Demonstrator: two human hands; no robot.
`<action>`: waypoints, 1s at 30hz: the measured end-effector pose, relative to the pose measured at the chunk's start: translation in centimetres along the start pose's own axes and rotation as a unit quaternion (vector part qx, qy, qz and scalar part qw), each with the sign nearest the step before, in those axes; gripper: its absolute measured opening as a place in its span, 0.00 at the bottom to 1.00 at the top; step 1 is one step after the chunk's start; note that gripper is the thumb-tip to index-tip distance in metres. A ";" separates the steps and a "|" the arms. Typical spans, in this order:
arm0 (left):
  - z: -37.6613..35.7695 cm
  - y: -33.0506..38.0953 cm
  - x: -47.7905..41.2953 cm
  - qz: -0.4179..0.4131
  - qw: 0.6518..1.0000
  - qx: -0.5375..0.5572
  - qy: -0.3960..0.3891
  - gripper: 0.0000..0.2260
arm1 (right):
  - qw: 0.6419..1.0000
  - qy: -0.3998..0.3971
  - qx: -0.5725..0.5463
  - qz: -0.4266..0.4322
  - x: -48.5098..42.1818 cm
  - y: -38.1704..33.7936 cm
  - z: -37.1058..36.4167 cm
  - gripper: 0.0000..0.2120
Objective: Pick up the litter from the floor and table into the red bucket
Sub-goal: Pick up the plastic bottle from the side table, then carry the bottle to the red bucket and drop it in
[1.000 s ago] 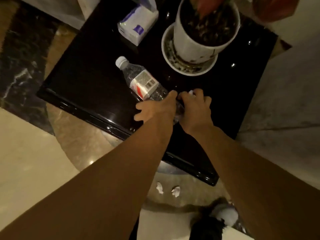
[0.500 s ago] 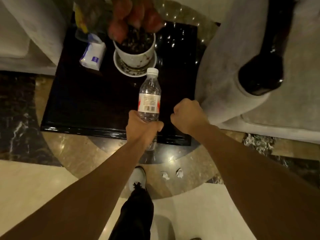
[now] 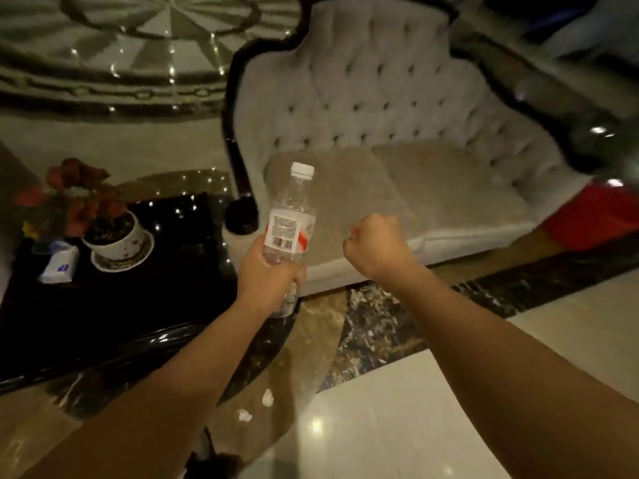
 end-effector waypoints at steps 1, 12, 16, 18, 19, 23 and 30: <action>-2.7 2.1 1.8 -0.018 1.000 -0.005 -0.025 0.26 | 0.999 0.034 0.006 -0.009 1.8 2.1 3.7 0.16; -28.7 19.1 15.2 -0.105 0.953 -0.024 -0.285 0.30 | 0.948 0.264 -0.044 -0.170 19.2 23.7 27.0 0.12; -35.3 21.4 16.7 -0.125 0.932 -0.034 -0.338 0.26 | 0.930 0.293 -0.026 -0.220 20.5 29.3 29.3 0.14; -38.1 21.9 16.5 -0.122 0.923 -0.045 -0.362 0.26 | 0.924 0.299 -0.019 -0.238 20.2 31.5 29.8 0.15; -39.6 21.9 16.0 -0.119 0.919 -0.051 -0.373 0.25 | 0.922 0.298 -0.013 -0.246 19.8 32.5 29.9 0.15; -45.6 21.8 13.4 -0.117 0.902 -0.073 -0.410 0.24 | 0.920 0.281 0.020 -0.271 17.4 36.9 30.7 0.16; -58.5 24.1 7.4 -0.119 0.847 -0.140 -0.500 0.28 | 0.894 0.269 0.072 -0.352 11.0 46.0 35.5 0.14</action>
Point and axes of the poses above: each hand's wrist, its own x-axis away from the middle knuckle, its own z-axis out of the back of the hand, y = z × x, the point moved 2 cm from there along -x, towards the middle knuckle, and after that the axes turned 1 degree about -z, right-handed, at the moved point
